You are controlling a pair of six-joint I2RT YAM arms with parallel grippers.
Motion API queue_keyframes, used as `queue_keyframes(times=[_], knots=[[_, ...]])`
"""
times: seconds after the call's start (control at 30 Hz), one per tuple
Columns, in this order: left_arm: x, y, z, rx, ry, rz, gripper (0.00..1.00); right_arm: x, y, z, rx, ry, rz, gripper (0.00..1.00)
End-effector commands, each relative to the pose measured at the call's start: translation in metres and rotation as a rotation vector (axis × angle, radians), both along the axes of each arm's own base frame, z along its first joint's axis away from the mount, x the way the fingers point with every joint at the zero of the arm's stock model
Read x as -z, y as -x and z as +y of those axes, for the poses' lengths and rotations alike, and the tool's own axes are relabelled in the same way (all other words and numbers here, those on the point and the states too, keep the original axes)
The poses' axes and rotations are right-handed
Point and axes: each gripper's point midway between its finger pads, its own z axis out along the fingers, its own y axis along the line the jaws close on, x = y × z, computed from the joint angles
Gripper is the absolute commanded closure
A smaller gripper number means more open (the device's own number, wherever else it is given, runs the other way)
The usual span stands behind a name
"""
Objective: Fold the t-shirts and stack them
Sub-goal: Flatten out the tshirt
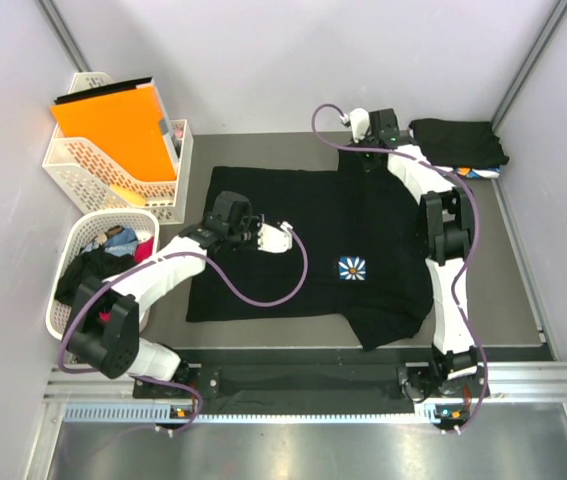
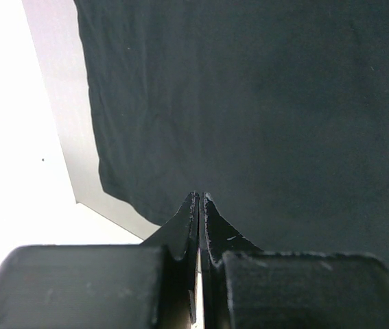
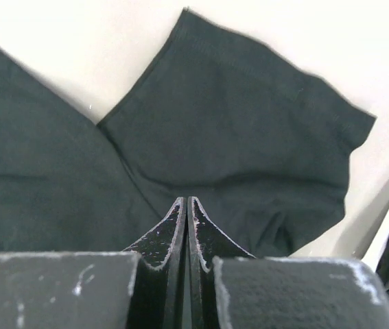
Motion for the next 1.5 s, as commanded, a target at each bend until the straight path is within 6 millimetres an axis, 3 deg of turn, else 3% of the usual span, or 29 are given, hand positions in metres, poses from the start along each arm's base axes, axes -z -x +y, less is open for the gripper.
queue_keyframes(times=[0.0, 0.67, 1.23, 1.47], knots=[[-0.018, -0.012, -0.010, 0.010, 0.026, -0.047, 1.00, 0.009, 0.003, 0.006, -0.008, -0.014, 0.021, 1.00], [-0.018, -0.016, -0.014, 0.015, 0.036, -0.048, 1.00, 0.031, 0.011, 0.003, 0.000, 0.001, 0.073, 1.00], [-0.024, -0.019, -0.015, 0.012, 0.031, -0.044, 1.00, 0.050, -0.009, 0.004, 0.005, 0.077, 0.053, 1.00], [-0.024, -0.018, -0.013, 0.006, 0.028, -0.045, 1.00, 0.054, -0.016, 0.010, -0.044, 0.197, -0.007, 1.00]])
